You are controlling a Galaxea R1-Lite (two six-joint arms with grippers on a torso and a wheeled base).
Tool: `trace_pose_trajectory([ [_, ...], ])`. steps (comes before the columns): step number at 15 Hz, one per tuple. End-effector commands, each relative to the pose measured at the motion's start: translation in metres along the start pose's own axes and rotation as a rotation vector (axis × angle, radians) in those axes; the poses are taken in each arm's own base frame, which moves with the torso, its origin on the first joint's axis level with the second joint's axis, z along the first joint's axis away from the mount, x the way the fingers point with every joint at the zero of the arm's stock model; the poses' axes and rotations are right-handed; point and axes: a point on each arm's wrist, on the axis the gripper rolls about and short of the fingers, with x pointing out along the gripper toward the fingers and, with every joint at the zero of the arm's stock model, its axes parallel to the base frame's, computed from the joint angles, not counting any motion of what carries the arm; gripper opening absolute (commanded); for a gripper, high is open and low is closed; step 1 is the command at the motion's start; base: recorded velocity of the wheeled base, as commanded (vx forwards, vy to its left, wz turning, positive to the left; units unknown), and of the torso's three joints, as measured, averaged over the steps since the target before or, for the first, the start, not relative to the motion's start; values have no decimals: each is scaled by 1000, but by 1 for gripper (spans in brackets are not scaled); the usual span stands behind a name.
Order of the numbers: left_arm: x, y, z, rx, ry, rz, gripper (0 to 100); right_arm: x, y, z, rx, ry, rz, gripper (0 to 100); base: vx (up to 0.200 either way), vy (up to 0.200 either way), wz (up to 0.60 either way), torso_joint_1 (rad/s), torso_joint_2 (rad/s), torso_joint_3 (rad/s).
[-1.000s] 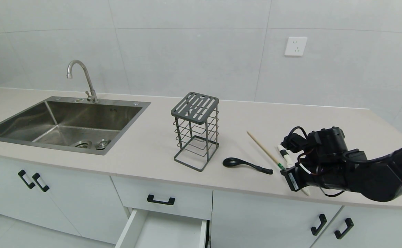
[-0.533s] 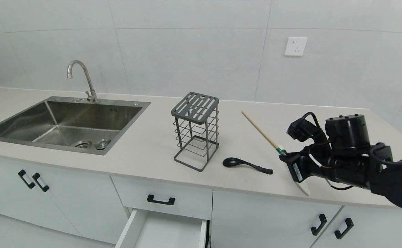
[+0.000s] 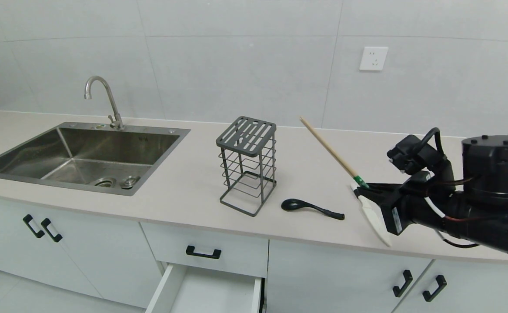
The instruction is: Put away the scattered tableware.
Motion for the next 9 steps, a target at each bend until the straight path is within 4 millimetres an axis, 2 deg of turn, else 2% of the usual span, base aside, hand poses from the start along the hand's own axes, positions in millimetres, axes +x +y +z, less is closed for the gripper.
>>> trace_pose_trajectory([
  [1, 0, 0, 0, 0, 1, 0, 100, -12, 8, 11, -27, -62, 37, 0, 0, 0, 0, 0, 0, 0],
  [3, 0, 0, 0, 0, 1, 2, 100, -12, 10, 12, -31, -68, 47, 0, 0, 0, 0, 0, 0, 0],
  [6, 0, 0, 0, 0, 1, 0, 100, -14, 28, 12, -87, -80, 147, 0, 0, 0, 0, 0, 0, 0],
  [7, 0, 0, 0, 0, 1, 0, 100, -13, 50, 10, -121, -79, 259, 0, 0, 0, 0, 0, 0, 0],
  [9, 0, 0, 0, 0, 1, 0, 100, -2, 69, -7, -145, -6, 365, 0, 0, 0, 0, 0, 0, 0],
])
